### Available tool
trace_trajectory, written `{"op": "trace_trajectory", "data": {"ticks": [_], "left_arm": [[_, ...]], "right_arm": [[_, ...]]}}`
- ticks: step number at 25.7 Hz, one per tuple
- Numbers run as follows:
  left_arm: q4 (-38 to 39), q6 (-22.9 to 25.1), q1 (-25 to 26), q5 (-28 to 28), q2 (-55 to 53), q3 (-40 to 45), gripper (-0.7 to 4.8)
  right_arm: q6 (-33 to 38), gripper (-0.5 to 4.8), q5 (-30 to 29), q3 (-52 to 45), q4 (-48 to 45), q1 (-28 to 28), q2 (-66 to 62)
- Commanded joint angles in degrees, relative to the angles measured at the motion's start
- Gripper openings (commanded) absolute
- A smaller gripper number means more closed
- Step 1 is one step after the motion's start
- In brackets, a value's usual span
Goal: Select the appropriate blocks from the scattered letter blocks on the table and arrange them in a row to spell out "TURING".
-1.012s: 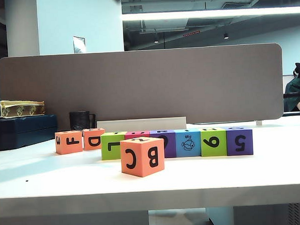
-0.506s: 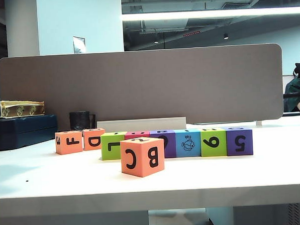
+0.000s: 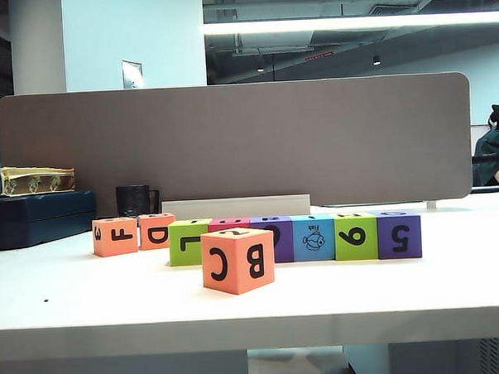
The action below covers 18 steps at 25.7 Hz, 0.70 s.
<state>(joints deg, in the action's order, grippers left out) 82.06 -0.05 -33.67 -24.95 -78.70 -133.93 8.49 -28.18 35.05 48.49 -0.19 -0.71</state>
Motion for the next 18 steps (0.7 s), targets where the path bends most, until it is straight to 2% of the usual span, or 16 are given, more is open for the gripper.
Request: {"op": "trace_trajectory", "data": {"ticks": [1,6,8,10,18], "left_arm": [[0.1,-0.5,0.1,-1.3,0.2,6.1,-0.06],[-3.4,-0.7,0.0,-0.7,0.5,18.7,-0.06],[-7.9,-0.7,-0.2,2.1,0.9,25.1,-0.06],[-17.1,-0.8,-0.9,6.2,1.0,36.2,-0.06],[-31.6,-0.8,-1.8,10.5,1.4,54.9,-0.06]], "right_arm": [[-0.2,-0.01,0.0,0.2,-0.7,0.0,0.5],[-0.2,-0.01,0.0,0.2,-0.7,0.0,0.5],[-0.2,-0.01,0.0,0.2,-0.7,0.0,0.5],[-0.2,-0.01,0.0,0.2,-0.7,0.0,0.5],[-0.2,-0.01,0.1,0.2,-0.7,-0.1,0.5]]}}
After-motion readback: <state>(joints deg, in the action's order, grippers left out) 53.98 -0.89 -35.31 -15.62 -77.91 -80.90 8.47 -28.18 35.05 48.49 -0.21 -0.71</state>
